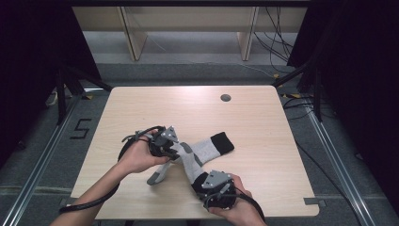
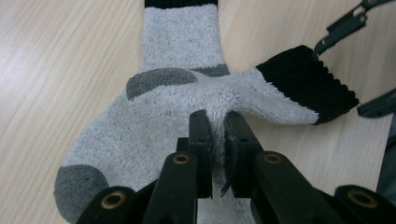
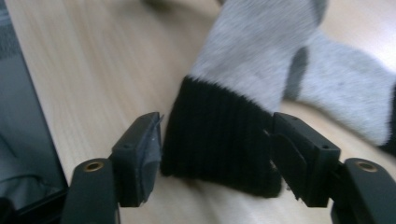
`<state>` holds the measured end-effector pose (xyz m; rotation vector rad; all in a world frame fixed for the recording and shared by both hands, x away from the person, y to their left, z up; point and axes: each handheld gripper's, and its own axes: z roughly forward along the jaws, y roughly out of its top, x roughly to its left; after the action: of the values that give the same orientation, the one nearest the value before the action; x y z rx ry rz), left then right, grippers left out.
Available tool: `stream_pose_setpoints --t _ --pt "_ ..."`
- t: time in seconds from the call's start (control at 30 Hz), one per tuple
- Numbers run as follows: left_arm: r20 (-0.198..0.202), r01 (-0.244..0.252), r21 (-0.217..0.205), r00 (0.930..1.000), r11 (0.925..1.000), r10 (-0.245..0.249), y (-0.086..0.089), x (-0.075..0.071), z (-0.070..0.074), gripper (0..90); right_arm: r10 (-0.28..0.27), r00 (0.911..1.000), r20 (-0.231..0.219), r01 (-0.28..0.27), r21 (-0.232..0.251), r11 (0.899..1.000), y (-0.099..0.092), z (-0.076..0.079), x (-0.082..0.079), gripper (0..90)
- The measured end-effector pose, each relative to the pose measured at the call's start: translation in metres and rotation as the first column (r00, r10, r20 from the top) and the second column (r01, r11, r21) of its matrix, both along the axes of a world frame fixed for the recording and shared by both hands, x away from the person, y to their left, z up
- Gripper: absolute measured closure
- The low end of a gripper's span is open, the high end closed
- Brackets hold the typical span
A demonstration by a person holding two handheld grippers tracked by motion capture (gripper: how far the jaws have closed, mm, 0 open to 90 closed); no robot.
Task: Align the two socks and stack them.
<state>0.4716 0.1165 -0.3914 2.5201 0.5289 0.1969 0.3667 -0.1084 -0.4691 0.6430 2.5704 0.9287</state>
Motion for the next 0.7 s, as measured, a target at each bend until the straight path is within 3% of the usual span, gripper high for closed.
stream_pose_setpoints --t 0.2,0.3,0.33,0.37,0.4,0.5,0.53,0.57,0.6,0.7 --pt "0.0 0.0 -0.007 1.0 1.0 0.0 -0.002 0.0 0.0 82.4 -0.013 0.9995 0.029 0.014 -0.039 0.999 0.007 -0.01 -0.003 29.4" --pt "0.0 0.0 -0.003 1.0 1.0 0.0 -0.002 0.001 -0.001 82.4 -0.037 0.9993 0.011 0.037 -0.057 0.998 0.009 -0.015 -0.001 46.7" --pt "0.0 0.0 -0.003 1.0 1.0 0.0 -0.002 0.001 -0.001 82.4 -0.037 0.9993 0.011 0.037 -0.057 0.998 0.009 -0.015 -0.001 46.7" --pt "0.001 -0.002 -0.004 1.0 1.0 0.002 -0.001 0.001 -0.002 82.4 -0.052 0.9986 0.01 0.052 -0.012 0.999 0.008 -0.015 -0.001 70.6" --pt "0.001 -0.002 -0.004 1.0 1.0 0.002 -0.001 0.001 -0.002 82.4 -0.063 0.9978 -0.02 0.063 -0.005 0.998 0.007 -0.013 -0.003 73.2" --pt "-0.002 -0.008 -0.007 1.0 0.9999 0.008 0.001 0.002 -0.002 82.4 -0.058 0.9982 -0.016 0.057 -0.007 0.998 0.001 -0.007 -0.001 76.6" --pt "-0.002 -0.008 -0.007 1.0 0.9999 0.008 0.001 0.002 -0.002 82.4 -0.059 0.9982 -0.012 0.058 -0.009 0.998 -0.002 -0.004 -0.001 77.0" --pt "0.0 -0.012 -0.011 0.9999 0.9999 0.012 0.002 0.002 -0.001 82.4 -0.047 0.9987 0.019 0.047 -0.013 0.999 -0.005 -0.001 0.001 77.3" --pt "0.003 -0.012 -0.011 0.9999 0.9999 0.012 0.002 0.002 -0.001 82.4 -0.072 0.9972 -0.019 0.072 0.006 0.997 -0.007 0.002 -0.001 77.5" --pt "0.006 -0.01 -0.013 0.9999 0.9999 0.01 0.003 0.003 0.0 82.3 -0.068 0.9974 -0.024 0.068 0.022 0.997 -0.013 0.011 0.0 77.6"
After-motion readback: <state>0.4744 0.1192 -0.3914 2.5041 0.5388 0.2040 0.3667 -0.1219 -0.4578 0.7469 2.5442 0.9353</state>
